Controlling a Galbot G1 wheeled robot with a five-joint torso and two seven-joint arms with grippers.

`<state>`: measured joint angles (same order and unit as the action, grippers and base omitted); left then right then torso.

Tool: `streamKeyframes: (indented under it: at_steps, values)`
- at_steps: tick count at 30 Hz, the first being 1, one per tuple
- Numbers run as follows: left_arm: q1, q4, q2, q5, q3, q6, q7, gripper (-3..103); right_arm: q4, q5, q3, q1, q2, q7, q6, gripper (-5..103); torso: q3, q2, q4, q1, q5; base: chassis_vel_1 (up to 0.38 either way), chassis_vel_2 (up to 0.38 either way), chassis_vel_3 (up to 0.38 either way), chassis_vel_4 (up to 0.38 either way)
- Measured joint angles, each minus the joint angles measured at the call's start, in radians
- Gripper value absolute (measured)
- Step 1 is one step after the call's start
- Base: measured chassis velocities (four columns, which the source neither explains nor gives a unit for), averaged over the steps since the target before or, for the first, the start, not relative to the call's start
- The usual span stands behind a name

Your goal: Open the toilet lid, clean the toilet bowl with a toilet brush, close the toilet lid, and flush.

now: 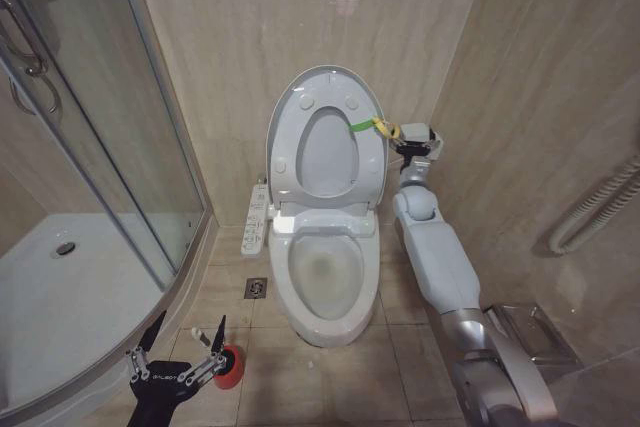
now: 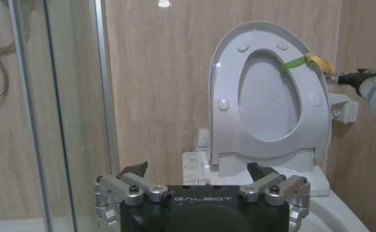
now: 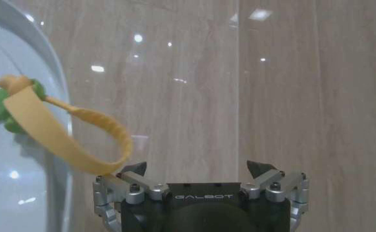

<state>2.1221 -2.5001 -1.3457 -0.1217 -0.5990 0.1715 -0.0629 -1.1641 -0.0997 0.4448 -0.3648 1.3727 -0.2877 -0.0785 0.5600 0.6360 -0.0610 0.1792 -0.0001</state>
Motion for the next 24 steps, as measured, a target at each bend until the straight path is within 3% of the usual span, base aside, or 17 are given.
streamKeyframes:
  at_steps: [3,24]
  values:
    - [0.0,0.0,0.0,0.0,0.0,0.0,0.0,100,-0.018,-0.02,0.012,-0.02,-0.01,0.008,0.0,100,0.0,0.0,-0.001,0.0,0.0001,0.0,0.0,0.0,0.0]
    - [0.0,0.0,0.0,0.0,0.0,0.0,0.0,100,-0.052,-0.062,0.016,-0.039,-0.022,0.027,0.0,100,0.0,0.0,-0.0011,0.0,0.0001,0.0,0.0,0.0,0.0]
